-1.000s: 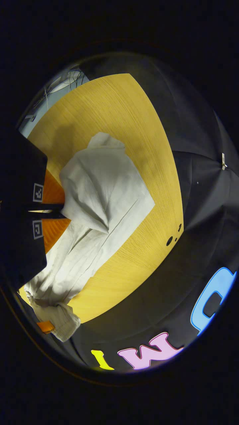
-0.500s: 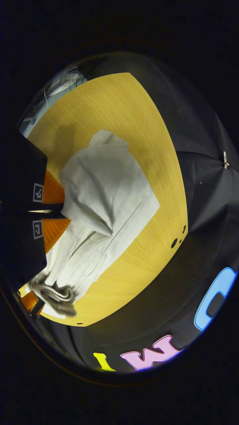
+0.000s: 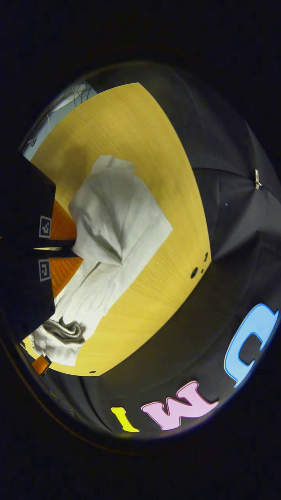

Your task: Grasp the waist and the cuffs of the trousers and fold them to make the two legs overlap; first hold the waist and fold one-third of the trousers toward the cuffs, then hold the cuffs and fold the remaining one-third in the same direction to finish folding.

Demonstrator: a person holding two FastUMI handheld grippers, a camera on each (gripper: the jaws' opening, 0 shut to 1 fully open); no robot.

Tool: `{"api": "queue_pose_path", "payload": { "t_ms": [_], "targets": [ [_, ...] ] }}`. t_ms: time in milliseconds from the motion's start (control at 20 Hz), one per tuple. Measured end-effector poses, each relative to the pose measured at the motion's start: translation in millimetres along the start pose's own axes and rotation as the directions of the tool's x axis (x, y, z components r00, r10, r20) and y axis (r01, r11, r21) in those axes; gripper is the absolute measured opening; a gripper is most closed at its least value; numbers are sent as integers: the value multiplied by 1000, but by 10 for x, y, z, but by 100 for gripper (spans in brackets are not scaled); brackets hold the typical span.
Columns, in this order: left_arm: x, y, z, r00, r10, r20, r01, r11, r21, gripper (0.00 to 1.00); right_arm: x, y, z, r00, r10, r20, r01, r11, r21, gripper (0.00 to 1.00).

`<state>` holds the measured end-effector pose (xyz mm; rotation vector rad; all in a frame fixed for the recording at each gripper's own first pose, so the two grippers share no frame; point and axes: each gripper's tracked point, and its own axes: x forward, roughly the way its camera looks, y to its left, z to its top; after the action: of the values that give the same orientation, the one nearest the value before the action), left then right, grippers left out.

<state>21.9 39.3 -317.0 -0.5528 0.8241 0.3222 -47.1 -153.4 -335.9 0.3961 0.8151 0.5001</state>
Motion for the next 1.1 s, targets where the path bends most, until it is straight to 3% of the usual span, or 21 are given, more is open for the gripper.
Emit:
{"api": "queue_pose_path", "payload": {
  "t_ms": [300,450,650,800,1100],
  "targets": [
    [-222,-574,432,991,-82,102,68,988,137,6,-428,-643,29,989,-142,41,135,982,129,82],
    [-344,-953,521,979,-150,140,108,957,268,5,-624,-890,4,979,-194,59,182,969,170,82],
    [-439,-1529,380,959,-255,125,173,874,455,5,-824,-1139,-75,967,-250,50,232,944,233,82],
    [-440,-1931,159,947,-309,92,197,781,592,5,-987,-1287,-108,957,-284,57,259,926,276,82],
    [-410,-2604,-443,918,-396,-2,273,628,729,6,-1289,-1605,-155,936,-345,67,305,893,331,82]
  ]
}}
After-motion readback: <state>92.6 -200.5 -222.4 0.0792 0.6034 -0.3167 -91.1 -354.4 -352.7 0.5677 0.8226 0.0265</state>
